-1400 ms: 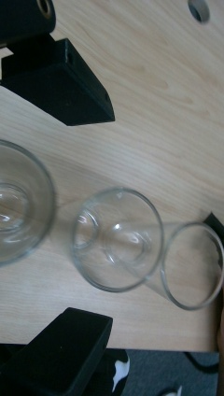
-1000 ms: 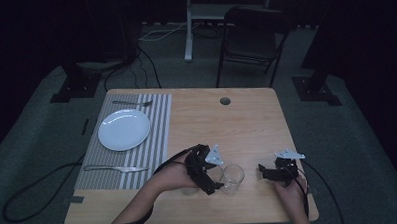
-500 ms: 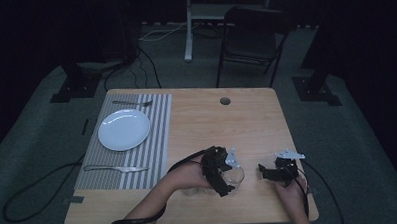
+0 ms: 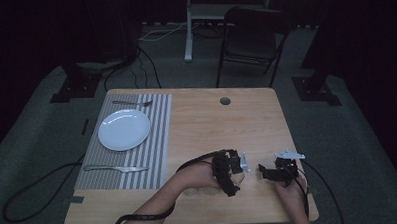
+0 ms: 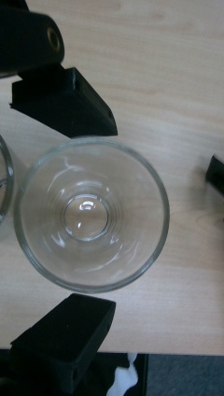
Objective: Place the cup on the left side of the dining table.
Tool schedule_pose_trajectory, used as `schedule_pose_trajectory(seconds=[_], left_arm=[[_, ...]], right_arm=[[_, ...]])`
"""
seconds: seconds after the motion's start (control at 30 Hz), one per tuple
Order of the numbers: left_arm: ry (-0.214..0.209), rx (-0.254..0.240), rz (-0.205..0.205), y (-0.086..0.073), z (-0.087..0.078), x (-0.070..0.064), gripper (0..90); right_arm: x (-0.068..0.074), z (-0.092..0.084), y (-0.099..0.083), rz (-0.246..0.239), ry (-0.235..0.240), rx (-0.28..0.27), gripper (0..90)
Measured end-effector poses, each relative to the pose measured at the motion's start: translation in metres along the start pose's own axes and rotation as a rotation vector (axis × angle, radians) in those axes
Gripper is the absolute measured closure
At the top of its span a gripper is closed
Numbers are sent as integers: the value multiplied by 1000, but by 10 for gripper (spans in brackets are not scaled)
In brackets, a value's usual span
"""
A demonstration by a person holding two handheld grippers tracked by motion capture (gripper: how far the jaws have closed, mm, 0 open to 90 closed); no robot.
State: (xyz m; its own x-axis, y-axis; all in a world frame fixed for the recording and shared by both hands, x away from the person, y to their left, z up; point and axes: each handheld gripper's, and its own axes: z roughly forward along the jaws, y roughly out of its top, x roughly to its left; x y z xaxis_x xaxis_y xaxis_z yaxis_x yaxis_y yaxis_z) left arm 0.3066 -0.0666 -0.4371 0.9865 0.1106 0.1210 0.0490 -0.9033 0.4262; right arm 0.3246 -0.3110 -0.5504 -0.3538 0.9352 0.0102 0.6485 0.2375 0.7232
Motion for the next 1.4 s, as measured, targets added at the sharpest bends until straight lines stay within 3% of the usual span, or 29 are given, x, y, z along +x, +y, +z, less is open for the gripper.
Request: schedule_pose_trajectory(seconds=[0.1, 0.2, 0.3, 0.4, 0.6, 0.87, 1.13, 1.27, 1.4], left_arm=[[14, 25, 0, 2, 4, 0, 152], [24, 35, 6, 4, 5, 0, 248], [9, 48, -11, 5, 5, 2, 261], [-20, 49, -55, 5, 6, 5, 273], [-49, 31, -71, 4, 5, 8, 285], [-13, 31, -83, 6, 4, 12, 287], [8, -7, -112, 6, -5, 22, 287], [56, -11, -138, 5, -12, 30, 287], [71, -26, -172, 2, -18, 40, 287]], right_arm=[[0, 0, 0, -1, 0, 0, 125], [0, 0, 0, -1, 0, 0, 125], [0, 0, 0, -1, 0, 0, 125], [0, 0, 0, -1, 0, 0, 126], [0, 0, 0, -1, 0, 0, 126], [0, 0, 0, -1, 0, 0, 125], [0, 0, 0, -2, 0, 0, 125], [0, 0, 0, -2, 0, 1, 125], [0, 0, 0, -2, 0, 0, 125]])
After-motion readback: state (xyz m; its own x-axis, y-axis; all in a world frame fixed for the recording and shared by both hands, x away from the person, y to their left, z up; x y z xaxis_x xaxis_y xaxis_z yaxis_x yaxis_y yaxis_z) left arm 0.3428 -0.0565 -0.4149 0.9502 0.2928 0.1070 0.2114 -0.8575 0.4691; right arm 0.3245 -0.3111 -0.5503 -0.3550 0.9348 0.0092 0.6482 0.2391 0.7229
